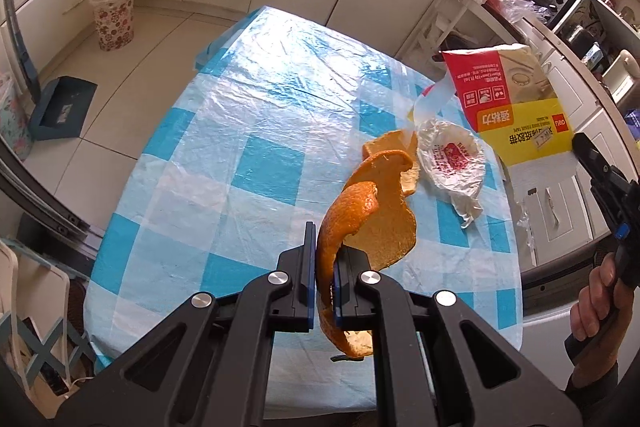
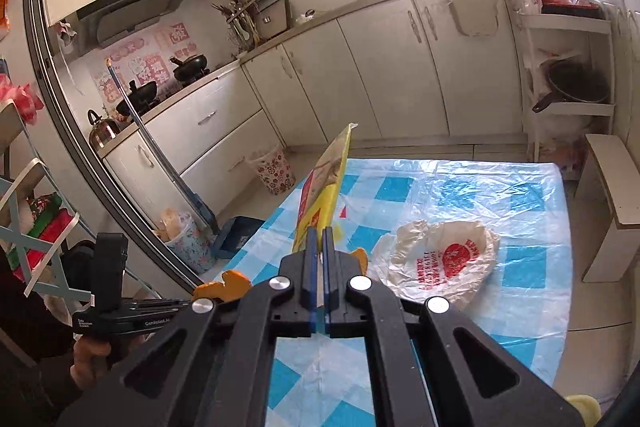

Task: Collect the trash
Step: 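Carry the orange peel and bread bag over the yellow bin and release both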

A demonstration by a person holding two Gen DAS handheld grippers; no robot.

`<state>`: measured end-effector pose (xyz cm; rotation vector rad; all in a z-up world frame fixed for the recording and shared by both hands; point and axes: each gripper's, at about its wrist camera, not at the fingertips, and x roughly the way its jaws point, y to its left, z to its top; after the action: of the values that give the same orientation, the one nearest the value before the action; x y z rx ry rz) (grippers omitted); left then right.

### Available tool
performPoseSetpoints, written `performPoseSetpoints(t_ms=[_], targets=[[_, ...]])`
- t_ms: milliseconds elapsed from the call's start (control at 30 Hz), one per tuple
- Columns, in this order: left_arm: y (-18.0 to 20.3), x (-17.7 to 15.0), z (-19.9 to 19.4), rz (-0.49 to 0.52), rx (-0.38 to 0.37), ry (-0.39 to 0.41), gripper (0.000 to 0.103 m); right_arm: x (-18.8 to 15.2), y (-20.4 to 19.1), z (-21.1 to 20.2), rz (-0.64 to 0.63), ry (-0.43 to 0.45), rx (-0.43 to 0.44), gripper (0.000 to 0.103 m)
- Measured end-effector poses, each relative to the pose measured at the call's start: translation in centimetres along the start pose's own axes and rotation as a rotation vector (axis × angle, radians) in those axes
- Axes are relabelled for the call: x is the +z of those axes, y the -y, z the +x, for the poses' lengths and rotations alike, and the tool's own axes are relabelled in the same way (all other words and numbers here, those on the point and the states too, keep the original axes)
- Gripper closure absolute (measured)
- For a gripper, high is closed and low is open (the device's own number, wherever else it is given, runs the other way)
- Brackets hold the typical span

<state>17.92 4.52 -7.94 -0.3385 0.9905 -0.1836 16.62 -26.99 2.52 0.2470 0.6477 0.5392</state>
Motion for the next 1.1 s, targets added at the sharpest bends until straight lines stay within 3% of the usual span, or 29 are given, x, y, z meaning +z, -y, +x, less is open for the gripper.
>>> performPoseSetpoints(t_ms=[133,200,433,633,767,833,867,1000,1033,1100], targets=[[2.7,-0.4,-0.2,0.04,-0.057,0.01,0.097,-0.8,1.8,-3.4,-0.017,0.004,-0.101,0.1],[4.5,-0.7,0.1,0.061,-0.093,-0.002,0.097,-1.6,3.1,-5.2,-0.033,-0.005,-0.191,0.1],[15.3,-3.8,2.0,0.203,-0.234,-0.071,0.097,-6.9,9.8,-12.3,0.026,-0.122,-0.474,0.1],[25.5,-9.4,4.9,0.331,-0.297,-0.166,0.097,-13.7,16.8,-12.5,0.179,-0.353,-0.55,0.1],[30.7,-13.3,8.4,0.35,-0.267,-0.242,0.097,-17.2,20.2,-11.1,0.275,-0.515,-0.583,0.096],[32.2,-15.3,10.5,0.344,-0.219,-0.287,0.097,-17.1,21.4,-12.4,0.316,-0.483,-0.619,0.058],[32.8,-16.1,11.2,0.35,-0.192,-0.297,0.097,-16.3,21.7,-13.6,0.335,-0.428,-0.655,0.051],[34.4,-18.7,13.8,0.378,-0.068,-0.316,0.096,-14.0,21.8,-18.3,0.396,-0.215,-0.715,0.048],[35.2,-19.2,13.8,0.408,-0.031,-0.284,0.089,-13.4,21.5,-19.0,0.398,-0.17,-0.714,0.048],[36.4,-19.6,13.7,0.426,-0.039,-0.282,0.072,-12.5,20.8,-19.9,0.392,-0.098,-0.701,0.047]])
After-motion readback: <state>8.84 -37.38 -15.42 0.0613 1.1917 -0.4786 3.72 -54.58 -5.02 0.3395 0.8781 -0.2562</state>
